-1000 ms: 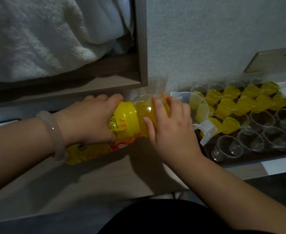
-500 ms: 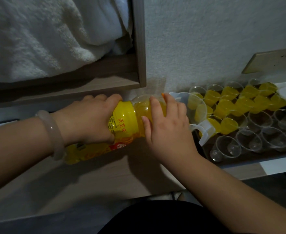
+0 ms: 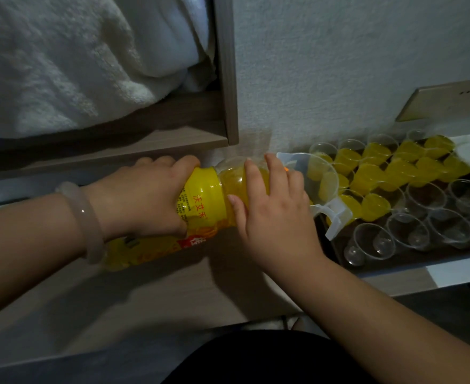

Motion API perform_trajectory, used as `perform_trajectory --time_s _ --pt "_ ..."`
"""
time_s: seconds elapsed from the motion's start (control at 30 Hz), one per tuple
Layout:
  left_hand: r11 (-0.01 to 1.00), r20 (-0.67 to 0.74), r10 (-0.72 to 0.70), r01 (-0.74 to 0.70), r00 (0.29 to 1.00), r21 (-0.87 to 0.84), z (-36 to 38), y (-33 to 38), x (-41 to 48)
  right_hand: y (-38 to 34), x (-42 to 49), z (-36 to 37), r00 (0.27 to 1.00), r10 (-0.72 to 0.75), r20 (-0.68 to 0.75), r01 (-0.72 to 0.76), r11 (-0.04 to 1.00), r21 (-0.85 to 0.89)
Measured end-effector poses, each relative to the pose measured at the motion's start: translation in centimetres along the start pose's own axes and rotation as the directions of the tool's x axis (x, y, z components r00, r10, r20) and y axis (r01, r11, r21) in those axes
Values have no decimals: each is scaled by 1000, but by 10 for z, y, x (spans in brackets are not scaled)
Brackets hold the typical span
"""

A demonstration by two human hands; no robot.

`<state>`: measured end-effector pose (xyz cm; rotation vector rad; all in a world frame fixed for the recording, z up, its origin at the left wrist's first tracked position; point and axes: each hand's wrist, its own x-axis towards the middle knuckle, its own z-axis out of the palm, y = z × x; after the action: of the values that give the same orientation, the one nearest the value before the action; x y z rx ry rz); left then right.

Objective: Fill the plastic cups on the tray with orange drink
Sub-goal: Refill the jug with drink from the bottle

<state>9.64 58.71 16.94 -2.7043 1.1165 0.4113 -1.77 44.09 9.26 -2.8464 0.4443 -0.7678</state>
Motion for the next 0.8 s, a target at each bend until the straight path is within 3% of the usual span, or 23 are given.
perform_trajectory --time_s 0.8 --pt "1000 7 -8 8 1000 25 -4 2 -1 1 1 -1 1000 2 7 -2 1000 15"
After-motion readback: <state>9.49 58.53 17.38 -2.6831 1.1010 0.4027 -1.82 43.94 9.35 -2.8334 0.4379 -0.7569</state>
